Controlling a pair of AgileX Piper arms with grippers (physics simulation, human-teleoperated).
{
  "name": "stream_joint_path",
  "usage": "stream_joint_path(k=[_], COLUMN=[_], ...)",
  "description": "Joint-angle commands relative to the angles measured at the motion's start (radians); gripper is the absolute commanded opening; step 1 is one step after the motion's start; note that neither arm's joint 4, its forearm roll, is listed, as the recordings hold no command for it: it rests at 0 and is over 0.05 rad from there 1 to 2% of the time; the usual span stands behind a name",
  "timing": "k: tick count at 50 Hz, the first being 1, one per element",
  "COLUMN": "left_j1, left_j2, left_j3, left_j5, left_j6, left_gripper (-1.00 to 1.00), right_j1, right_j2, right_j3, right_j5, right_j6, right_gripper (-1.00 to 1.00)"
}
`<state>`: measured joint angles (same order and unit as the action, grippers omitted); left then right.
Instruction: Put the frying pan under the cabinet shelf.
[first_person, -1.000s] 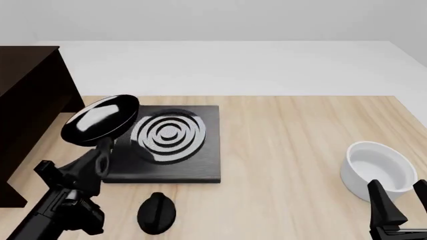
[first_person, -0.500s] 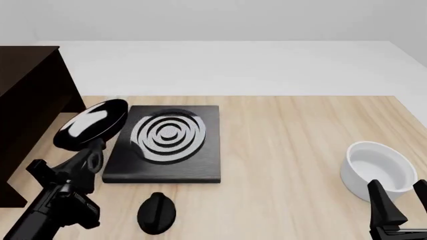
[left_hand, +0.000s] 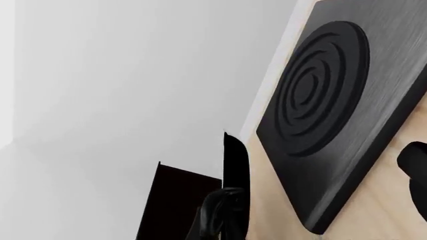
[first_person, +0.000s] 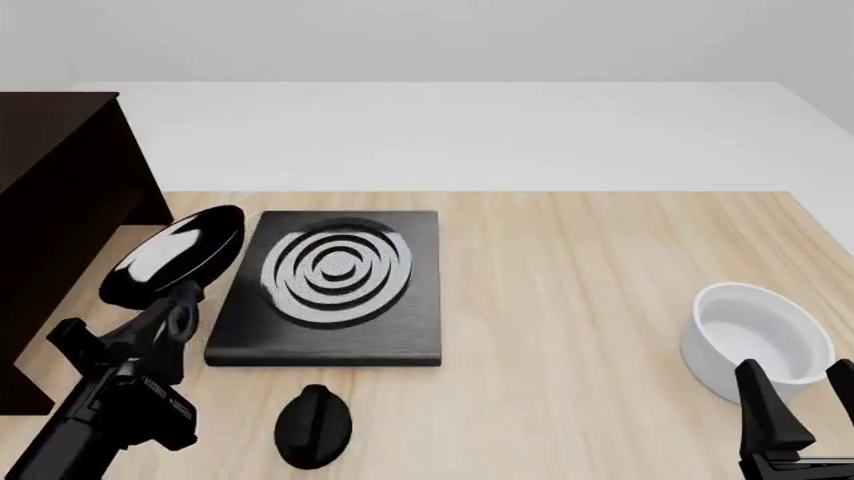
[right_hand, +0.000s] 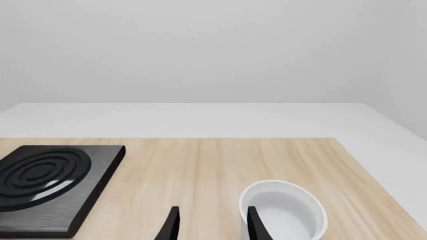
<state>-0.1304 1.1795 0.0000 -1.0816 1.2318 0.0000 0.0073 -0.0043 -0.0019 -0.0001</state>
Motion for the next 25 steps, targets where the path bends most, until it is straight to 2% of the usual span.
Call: stream_joint_path(k=[1, 18, 25], left_j1=[0.026, 0.084, 0.090], left_j2=[0.014, -0.033, 0.002], left_j3=[0.000, 0.000, 0.000], left_j5=[-0.036, 0.022, -0.008], left_j6=[-0.012, -0.037, -0.042], left_gripper=[-1.00, -1.00, -1.00], right_j1=[0.000, 0.000, 0.000], right_j2=[0.000, 0.000, 0.000], right_j3=[0.000, 0.000, 0.000], right_j5=[0.000, 0.000, 0.000], right_j6=[0.000, 0.000, 0.000], right_gripper=[1.00, 1.00, 1.00])
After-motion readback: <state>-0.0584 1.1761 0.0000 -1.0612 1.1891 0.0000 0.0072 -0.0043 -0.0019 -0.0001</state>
